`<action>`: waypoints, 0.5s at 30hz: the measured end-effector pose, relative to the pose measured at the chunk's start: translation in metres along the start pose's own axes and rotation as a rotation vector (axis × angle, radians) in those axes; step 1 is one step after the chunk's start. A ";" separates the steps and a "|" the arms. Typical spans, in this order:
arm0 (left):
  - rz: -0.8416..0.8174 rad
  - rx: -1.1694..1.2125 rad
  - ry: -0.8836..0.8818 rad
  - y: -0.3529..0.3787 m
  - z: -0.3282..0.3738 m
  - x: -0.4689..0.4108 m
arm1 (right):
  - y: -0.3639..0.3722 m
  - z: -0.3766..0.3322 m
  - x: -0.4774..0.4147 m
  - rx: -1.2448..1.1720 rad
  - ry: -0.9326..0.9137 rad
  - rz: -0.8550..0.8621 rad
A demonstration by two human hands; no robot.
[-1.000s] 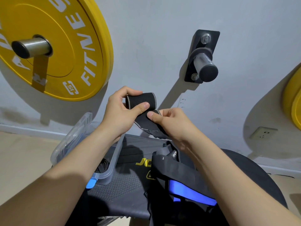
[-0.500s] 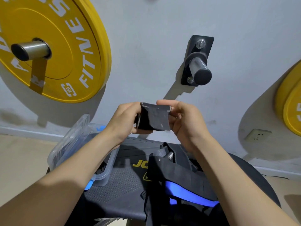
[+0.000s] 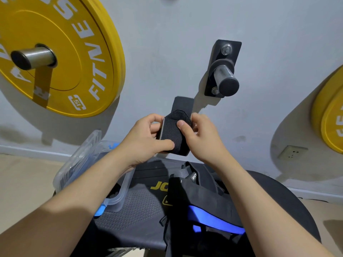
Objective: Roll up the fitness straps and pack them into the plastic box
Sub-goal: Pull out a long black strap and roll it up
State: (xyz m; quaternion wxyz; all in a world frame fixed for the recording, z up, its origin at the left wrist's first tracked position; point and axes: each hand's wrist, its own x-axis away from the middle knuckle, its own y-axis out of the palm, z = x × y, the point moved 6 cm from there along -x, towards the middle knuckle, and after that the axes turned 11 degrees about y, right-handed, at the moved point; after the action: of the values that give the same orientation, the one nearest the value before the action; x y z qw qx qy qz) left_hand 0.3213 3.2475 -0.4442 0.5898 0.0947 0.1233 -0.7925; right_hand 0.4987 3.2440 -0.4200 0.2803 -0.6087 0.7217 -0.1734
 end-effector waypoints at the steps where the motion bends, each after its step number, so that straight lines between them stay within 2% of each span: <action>1: 0.014 -0.024 0.007 -0.002 0.001 0.000 | 0.009 0.004 0.000 -0.084 0.092 -0.099; 3: 0.019 -0.086 0.020 -0.005 0.001 0.001 | 0.027 0.010 0.005 -0.393 0.321 -0.327; 4: 0.014 -0.113 0.026 -0.006 0.001 0.002 | 0.031 0.010 0.008 -0.507 0.381 -0.386; 7: 0.102 -0.087 0.047 -0.010 0.001 0.003 | 0.028 0.006 0.005 -0.578 0.288 -0.312; 10: 0.247 -0.018 0.014 -0.013 0.002 0.004 | 0.019 -0.005 0.003 -0.575 0.131 -0.118; 13: 0.162 -0.013 -0.099 -0.005 -0.002 0.006 | 0.018 -0.010 0.003 -0.519 0.007 -0.078; 15: 0.124 0.014 -0.104 -0.002 -0.002 0.008 | 0.020 -0.007 0.001 -0.552 0.080 -0.125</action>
State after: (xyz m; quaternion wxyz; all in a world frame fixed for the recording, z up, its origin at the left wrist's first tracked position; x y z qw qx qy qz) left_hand 0.3174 3.2415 -0.4478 0.6427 0.0652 0.0810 -0.7590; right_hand 0.4786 3.2462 -0.4268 0.0642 -0.6979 0.7132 -0.0110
